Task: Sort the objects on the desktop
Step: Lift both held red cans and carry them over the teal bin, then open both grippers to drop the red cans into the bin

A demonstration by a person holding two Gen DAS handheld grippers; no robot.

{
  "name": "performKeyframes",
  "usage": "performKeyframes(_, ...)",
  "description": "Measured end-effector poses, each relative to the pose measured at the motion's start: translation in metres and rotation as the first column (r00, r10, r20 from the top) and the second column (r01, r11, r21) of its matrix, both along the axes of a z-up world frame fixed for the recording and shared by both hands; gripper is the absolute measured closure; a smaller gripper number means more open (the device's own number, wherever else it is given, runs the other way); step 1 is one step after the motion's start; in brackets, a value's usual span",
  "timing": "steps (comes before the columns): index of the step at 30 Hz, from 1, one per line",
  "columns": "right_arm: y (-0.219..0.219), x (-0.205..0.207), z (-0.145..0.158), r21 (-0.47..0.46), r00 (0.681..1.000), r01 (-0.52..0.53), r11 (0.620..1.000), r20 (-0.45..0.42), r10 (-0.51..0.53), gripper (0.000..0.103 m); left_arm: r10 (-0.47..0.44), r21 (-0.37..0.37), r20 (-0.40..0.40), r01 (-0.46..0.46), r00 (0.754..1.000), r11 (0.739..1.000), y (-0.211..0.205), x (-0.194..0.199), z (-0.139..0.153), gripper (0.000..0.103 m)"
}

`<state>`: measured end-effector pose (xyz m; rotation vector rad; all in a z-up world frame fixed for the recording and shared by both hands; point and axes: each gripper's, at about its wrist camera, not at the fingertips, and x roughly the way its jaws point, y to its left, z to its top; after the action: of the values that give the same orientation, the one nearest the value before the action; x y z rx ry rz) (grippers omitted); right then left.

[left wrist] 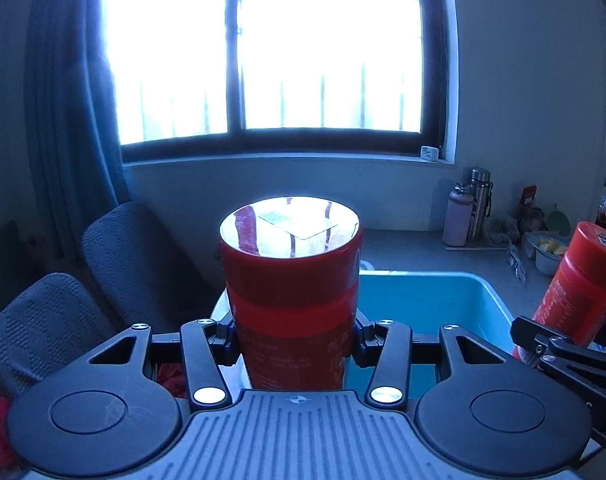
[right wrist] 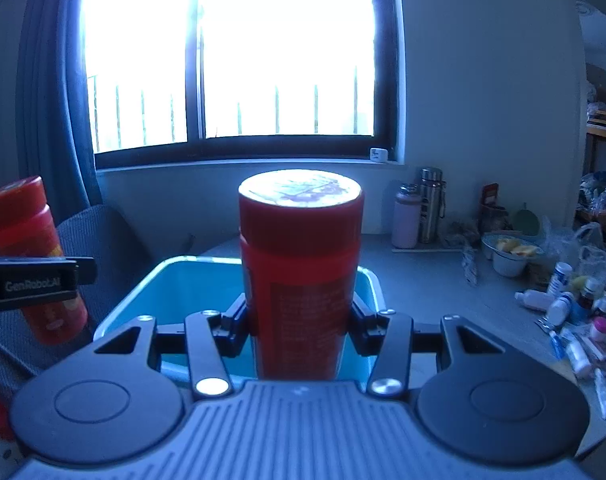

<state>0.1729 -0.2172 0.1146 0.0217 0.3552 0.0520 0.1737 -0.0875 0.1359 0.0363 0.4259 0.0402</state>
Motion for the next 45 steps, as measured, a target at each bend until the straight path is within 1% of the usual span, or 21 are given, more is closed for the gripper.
performKeyframes(2, -0.002, 0.017, -0.002, -0.001, 1.000, 0.014, 1.000, -0.008, -0.014, 0.054, -0.028, -0.013, -0.021, 0.028, 0.999, 1.000, -0.001, 0.021, -0.004, 0.053)
performKeyframes(5, -0.007, 0.048, -0.011, -0.004, 0.999, 0.030, 1.000, -0.044, -0.030, 0.054, -0.067, -0.003, -0.064, 0.067, 0.996, 0.998, -0.008, 0.054, -0.021, 0.053)
performKeyframes(8, -0.013, 0.081, -0.028, -0.030, 0.993, 0.036, 0.999, -0.109, -0.039, 0.054, -0.098, -0.005, -0.125, 0.098, 0.987, 0.995, -0.016, 0.087, -0.043, 0.053)
performKeyframes(11, -0.017, 0.107, -0.050, -0.041, 0.981, 0.058, 0.997, -0.185, -0.064, 0.054, -0.119, -0.019, -0.185, 0.117, 0.976, 0.993, -0.020, 0.114, -0.066, 0.053)
performKeyframes(16, -0.014, 0.130, -0.076, -0.069, 0.959, 0.073, 0.995, -0.271, -0.089, 0.054, -0.140, -0.010, -0.260, 0.142, 0.955, 0.990, -0.027, 0.138, -0.095, 0.053)
performKeyframes(21, -0.009, 0.140, -0.088, -0.081, 0.940, 0.075, 0.994, -0.326, -0.097, 0.054, -0.134, -0.004, -0.312, 0.140, 0.941, 0.990, -0.024, 0.149, -0.105, 0.053)
performKeyframes(22, -0.008, 0.140, -0.089, -0.083, 0.938, 0.078, 0.993, -0.331, -0.101, 0.053, -0.132, 0.000, -0.320, 0.139, 0.938, 0.990, -0.024, 0.151, -0.106, 0.050)
performKeyframes(23, -0.007, 0.140, -0.089, -0.086, 0.937, 0.082, 0.993, -0.333, -0.106, 0.052, -0.129, 0.008, -0.320, 0.139, 0.939, 0.990, -0.024, 0.151, -0.106, 0.049)
performKeyframes(24, -0.006, 0.140, -0.089, -0.089, 0.936, 0.085, 0.992, -0.335, -0.111, 0.050, -0.127, 0.022, -0.317, 0.141, 0.940, 0.990, -0.024, 0.152, -0.105, 0.041)
performKeyframes(25, -0.006, 0.140, -0.089, -0.092, 0.935, 0.089, 0.992, -0.336, -0.115, 0.047, -0.127, 0.033, -0.309, 0.144, 0.943, 0.989, -0.025, 0.153, -0.103, 0.026)
performKeyframes(26, -0.005, 0.140, -0.089, -0.095, 0.933, 0.093, 0.991, -0.338, -0.120, 0.041, -0.130, 0.043, -0.295, 0.149, 0.947, 0.988, -0.025, 0.152, -0.101, 0.021)
performKeyframes(27, -0.005, 0.140, -0.088, -0.094, 0.933, 0.097, 0.991, -0.337, -0.124, 0.039, -0.133, 0.047, -0.283, 0.153, 0.950, 0.987, -0.026, 0.152, -0.099, 0.015)
performKeyframes(28, -0.004, 0.139, -0.086, -0.092, 0.934, 0.098, 0.991, -0.335, -0.124, 0.035, -0.134, 0.043, -0.277, 0.152, 0.952, 0.987, -0.025, 0.151, -0.097, 0.015)
performKeyframes(29, -0.004, 0.139, -0.085, -0.094, 0.935, 0.095, 0.991, -0.333, -0.121, 0.035, -0.133, 0.037, -0.275, 0.149, 0.952, 0.988, -0.024, 0.150, -0.096, 0.015)
performKeyframes(37, -0.002, 0.129, -0.076, -0.096, 0.943, 0.090, 0.991, -0.312, -0.116, 0.034, -0.109, 0.012, -0.268, 0.117, 0.957, 0.993, -0.018, 0.142, -0.090, 0.015)
performKeyframes(41, -0.003, 0.117, -0.069, -0.088, 0.950, 0.089, 0.992, -0.292, -0.111, 0.032, -0.104, 0.006, -0.250, 0.109, 0.963, 0.994, -0.016, 0.127, -0.082, 0.015)
performKeyframes(45, -0.003, 0.098, -0.062, -0.077, 0.957, 0.087, 0.993, -0.270, -0.104, 0.031, -0.095, 0.006, -0.225, 0.099, 0.970, 0.995, -0.011, 0.100, -0.073, 0.015)
